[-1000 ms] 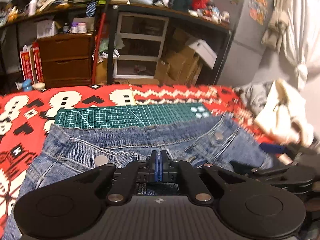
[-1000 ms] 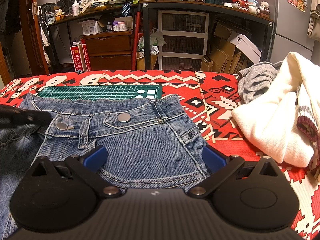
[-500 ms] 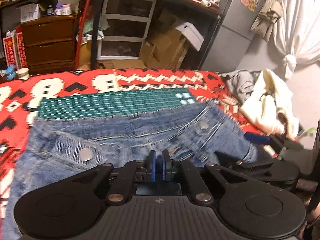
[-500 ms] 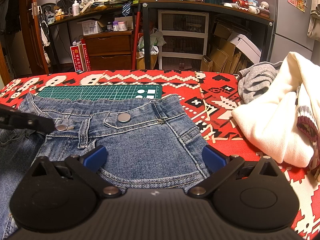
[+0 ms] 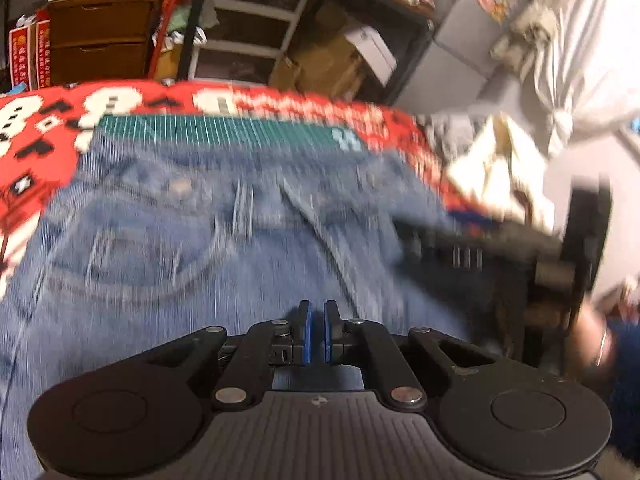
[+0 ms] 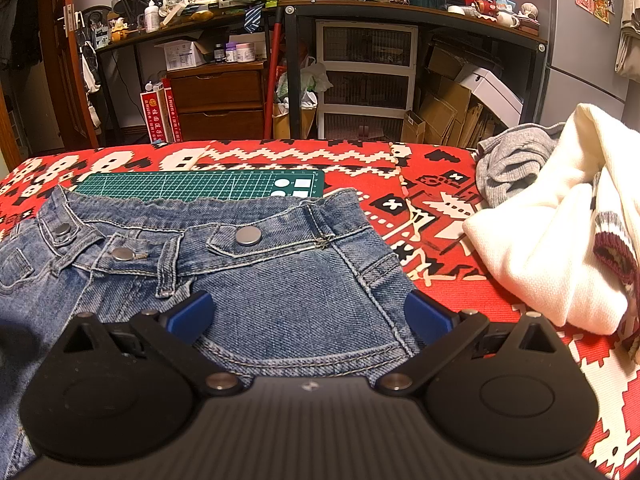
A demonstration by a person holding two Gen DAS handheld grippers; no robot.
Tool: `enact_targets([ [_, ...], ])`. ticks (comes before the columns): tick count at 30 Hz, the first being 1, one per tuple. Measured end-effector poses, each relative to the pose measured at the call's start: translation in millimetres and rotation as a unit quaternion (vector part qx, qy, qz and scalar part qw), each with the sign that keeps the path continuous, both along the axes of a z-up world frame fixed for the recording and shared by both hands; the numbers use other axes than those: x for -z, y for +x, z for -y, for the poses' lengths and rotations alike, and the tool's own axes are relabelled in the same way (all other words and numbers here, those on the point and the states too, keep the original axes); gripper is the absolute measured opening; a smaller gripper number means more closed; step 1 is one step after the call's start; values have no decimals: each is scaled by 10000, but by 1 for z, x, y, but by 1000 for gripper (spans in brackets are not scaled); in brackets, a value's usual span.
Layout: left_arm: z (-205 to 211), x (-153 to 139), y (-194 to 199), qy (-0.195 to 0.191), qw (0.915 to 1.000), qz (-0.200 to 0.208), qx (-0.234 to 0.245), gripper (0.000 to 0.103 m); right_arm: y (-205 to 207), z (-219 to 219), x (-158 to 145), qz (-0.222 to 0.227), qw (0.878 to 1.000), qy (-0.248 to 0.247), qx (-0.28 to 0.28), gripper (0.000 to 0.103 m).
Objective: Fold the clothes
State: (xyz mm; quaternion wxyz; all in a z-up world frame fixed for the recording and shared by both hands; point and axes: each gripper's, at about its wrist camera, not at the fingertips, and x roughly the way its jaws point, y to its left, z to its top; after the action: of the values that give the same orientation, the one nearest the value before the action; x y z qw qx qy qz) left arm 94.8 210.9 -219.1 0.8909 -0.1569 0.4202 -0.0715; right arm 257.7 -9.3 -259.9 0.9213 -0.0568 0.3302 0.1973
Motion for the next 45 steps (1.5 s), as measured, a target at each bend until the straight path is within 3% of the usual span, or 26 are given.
enact_targets([
  [9,-4,1,-84,-206,9996,-132,-146,6,0,0,0,-4,10000,-7,-3,103],
  [16,-8,-12,-124,-284,9981,-265,-487,6,1,0,-2,-77,9999,-50,-69,103],
  [22,-3,-21,-143,-167,9986,-281,-404,5,-23,14,-40,-219,9995,-11,-227,101],
  [28,2,-11,-154,0,9976,-539,-445,2,-93,27,-55,-460,9951,-380,-782,74],
  [33,6,-12,-164,126,9973,-595,-421,2,-147,40,-52,-893,9902,-426,-984,38],
  [38,5,-11,-175,21,9964,-692,-493,3,-190,52,-49,-1199,9834,-604,-1220,26],
  [45,4,-7,-190,-118,9948,-747,-681,2,-222,81,-49,-1489,9811,-612,-1074,24],
])
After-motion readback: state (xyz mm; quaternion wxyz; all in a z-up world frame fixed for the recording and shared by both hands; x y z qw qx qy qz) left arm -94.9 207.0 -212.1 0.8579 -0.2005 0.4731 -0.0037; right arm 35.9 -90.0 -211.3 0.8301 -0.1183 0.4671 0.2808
